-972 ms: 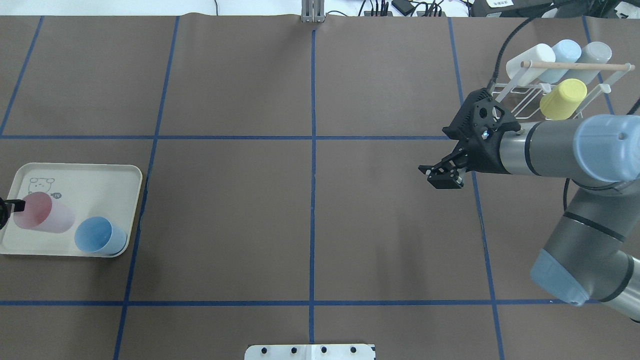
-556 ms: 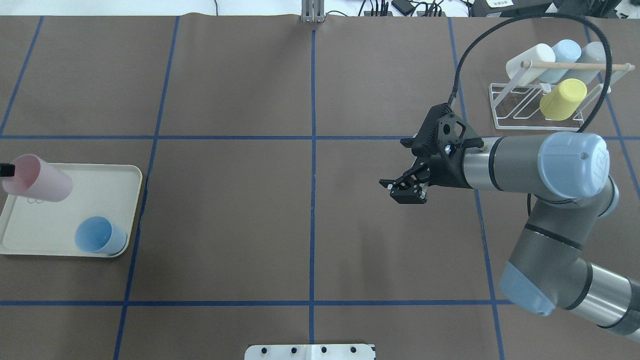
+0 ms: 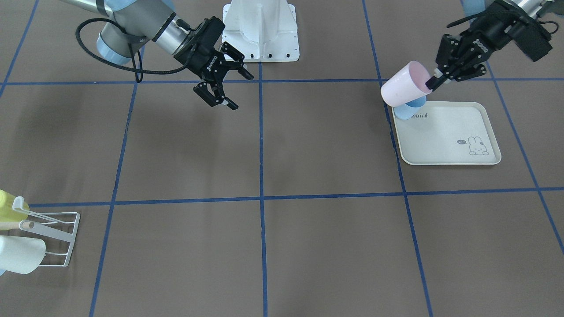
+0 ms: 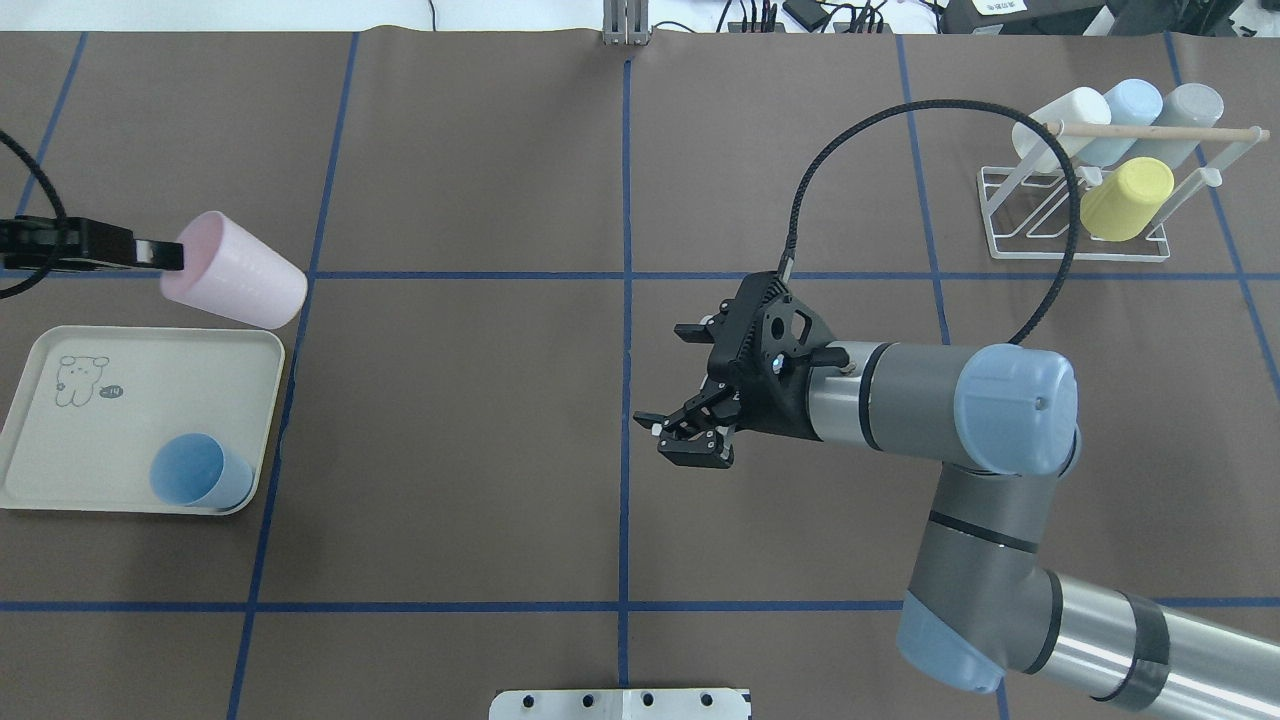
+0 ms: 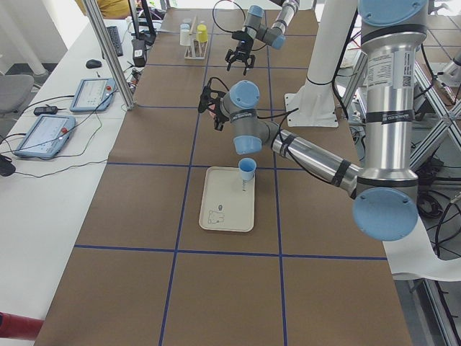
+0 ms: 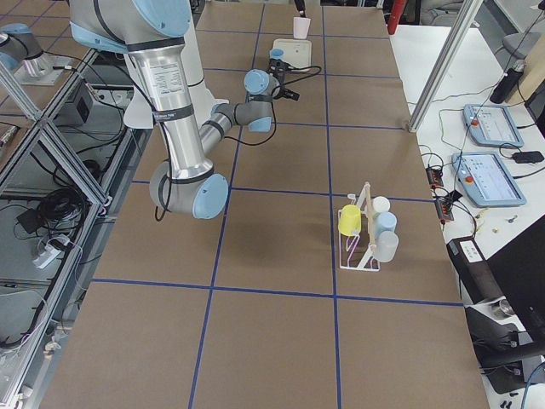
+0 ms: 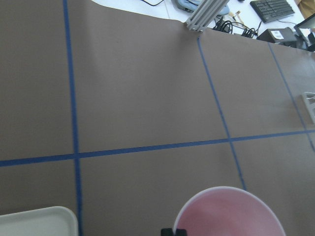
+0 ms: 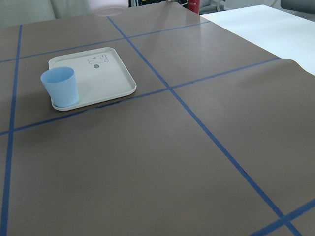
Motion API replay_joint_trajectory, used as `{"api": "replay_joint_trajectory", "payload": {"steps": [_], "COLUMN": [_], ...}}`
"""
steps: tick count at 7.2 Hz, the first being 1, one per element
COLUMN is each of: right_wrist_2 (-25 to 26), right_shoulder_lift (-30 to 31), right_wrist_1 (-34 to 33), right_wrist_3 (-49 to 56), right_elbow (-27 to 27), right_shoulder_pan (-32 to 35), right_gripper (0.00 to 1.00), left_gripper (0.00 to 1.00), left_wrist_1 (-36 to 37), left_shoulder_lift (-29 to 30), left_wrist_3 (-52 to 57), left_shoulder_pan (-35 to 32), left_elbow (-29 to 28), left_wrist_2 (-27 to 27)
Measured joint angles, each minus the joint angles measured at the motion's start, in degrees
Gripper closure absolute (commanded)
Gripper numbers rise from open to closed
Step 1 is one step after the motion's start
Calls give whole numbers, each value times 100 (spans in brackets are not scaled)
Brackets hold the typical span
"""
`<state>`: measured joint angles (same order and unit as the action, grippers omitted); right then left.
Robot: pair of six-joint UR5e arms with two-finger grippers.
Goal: Transfer IKEA cup to right arm and place on rack
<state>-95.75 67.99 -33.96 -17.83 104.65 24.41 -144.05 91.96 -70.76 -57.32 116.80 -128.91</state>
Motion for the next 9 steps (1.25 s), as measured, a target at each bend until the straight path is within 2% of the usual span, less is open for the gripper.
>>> {"api": "replay_joint_trajectory", "payload": {"steps": [2, 5, 7, 9], "right_wrist_2": [168, 201, 205, 206], "right_shoulder_lift": [-207, -257, -262, -285], "right_wrist_1": [187, 1365, 1965, 2089], "right_wrist_3": [-1, 41, 58, 60], "right_elbow": [-67, -413, -626, -669], "right_shoulder_pan": [-206, -339, -379, -397], "right_gripper": [1, 1, 1, 1], "left_gripper": [100, 100, 100, 100], "left_wrist_1": [3, 6, 1, 0], "left_shoulder_lift": [755, 1484, 1666, 1688], "left_wrist_3": [-826, -1474, -1546, -1554], "left_shoulder_pan": [632, 1593, 1855, 1991], "left_elbow": [-35, -219, -332, -346], "left_wrist_2": [130, 802, 948, 999]}}
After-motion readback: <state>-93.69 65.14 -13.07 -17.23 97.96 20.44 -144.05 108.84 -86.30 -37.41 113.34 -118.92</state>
